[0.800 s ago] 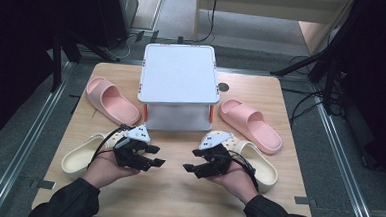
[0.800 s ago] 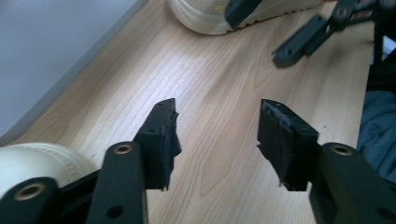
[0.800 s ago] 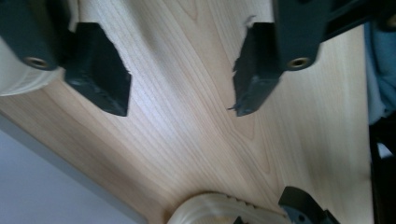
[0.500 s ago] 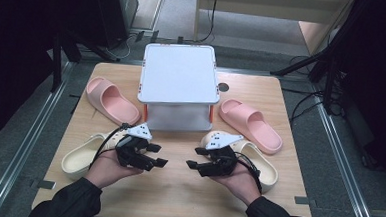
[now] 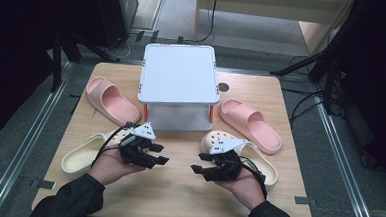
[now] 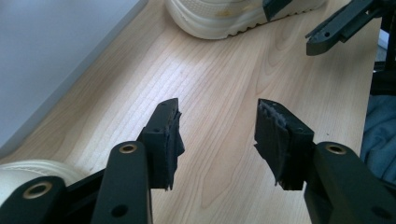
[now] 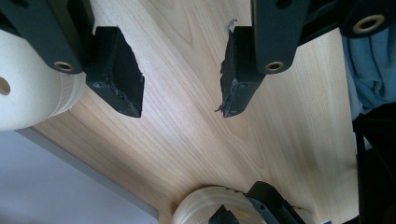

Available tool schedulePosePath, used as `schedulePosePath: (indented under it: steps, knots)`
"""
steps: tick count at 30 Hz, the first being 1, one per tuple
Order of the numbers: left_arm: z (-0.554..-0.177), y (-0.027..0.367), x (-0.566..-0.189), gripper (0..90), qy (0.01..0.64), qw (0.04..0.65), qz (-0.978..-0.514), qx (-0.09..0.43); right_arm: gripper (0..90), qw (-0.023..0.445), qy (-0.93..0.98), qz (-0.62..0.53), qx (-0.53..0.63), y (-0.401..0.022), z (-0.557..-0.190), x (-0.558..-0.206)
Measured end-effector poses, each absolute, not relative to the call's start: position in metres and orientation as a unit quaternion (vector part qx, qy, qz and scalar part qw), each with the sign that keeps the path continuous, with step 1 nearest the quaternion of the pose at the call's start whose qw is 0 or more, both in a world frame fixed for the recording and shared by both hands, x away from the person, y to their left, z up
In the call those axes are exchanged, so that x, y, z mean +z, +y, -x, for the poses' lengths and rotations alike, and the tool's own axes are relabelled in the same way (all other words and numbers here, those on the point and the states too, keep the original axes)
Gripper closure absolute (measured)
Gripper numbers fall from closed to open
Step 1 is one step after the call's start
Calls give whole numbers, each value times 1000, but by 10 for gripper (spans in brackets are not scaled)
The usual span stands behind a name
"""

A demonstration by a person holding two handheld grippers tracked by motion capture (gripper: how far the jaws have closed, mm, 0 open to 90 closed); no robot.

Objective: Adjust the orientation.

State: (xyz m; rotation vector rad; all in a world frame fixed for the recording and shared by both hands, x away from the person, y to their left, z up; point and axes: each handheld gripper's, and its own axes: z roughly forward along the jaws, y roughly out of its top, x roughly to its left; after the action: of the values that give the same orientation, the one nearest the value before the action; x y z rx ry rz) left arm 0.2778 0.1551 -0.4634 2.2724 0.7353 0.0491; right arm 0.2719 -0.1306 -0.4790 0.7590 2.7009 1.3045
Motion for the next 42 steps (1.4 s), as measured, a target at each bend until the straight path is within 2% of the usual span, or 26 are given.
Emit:
schedulePosePath:
  steps: [10, 17, 18, 22, 42]
  knots:
    - [-270, 172, -456, 539, 290, 373, -881, 27, 485, 29, 879, -225, 419, -124, -275, -476]
    - [-261, 182, -450, 536, 311, 371, -874, 25, 441, 20, 886, -198, 418, -116, -277, -476]
    - [-260, 184, -449, 515, 312, 371, -874, 24, 437, 17, 889, -193, 415, -112, -278, -476]
    - [-255, 197, -446, 493, 321, 367, -873, 21, 442, 10, 889, -194, 414, -108, -281, -476]
    - [-234, 255, -438, 501, 390, 374, -840, 44, 447, 5, 896, -189, 402, -92, -291, -476]
